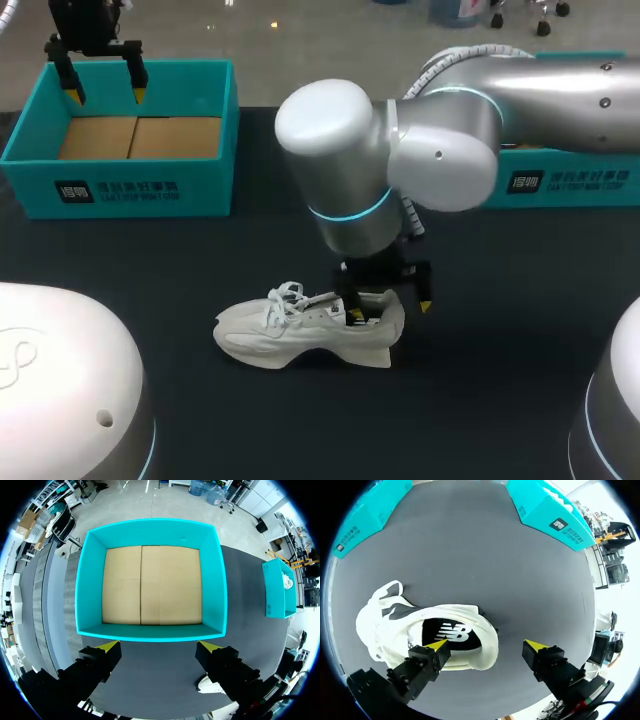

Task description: Take the shoe out of the shoebox, open the shoe tongue, remove and reinsert the insole, then place the shoe into the shoebox

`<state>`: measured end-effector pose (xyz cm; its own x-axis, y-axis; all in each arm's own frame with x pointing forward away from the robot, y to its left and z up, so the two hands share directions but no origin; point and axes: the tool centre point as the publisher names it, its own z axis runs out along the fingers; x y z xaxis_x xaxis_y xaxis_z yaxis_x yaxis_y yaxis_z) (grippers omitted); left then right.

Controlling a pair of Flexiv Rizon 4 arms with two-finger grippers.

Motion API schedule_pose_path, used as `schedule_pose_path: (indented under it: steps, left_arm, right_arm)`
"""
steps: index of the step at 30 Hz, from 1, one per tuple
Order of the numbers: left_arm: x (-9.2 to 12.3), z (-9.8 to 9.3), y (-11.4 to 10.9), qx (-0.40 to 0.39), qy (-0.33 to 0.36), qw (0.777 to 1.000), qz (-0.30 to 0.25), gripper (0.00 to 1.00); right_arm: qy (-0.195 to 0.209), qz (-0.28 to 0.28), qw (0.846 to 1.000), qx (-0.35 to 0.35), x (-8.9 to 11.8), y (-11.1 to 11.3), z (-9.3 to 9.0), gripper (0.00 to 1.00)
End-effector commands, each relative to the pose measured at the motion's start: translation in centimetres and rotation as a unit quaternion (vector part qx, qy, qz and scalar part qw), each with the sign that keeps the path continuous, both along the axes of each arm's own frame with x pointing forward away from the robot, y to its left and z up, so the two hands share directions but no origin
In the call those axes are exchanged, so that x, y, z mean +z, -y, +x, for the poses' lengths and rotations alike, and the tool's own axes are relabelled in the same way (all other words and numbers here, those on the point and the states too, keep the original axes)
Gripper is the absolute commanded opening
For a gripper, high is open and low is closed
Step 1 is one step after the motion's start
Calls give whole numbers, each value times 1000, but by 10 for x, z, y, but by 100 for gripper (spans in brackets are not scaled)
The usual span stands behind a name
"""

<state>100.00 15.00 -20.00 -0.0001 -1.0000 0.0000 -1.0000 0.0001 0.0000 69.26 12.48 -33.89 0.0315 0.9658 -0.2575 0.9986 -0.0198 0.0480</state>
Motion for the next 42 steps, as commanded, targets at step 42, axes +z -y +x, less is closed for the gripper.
schedule_pose_path:
  steps: [42]
  left_arm:
    - [0,0,0,0,0,1000,0,100]
  right_arm:
    - [87,102,689,712,87,9,23,100]
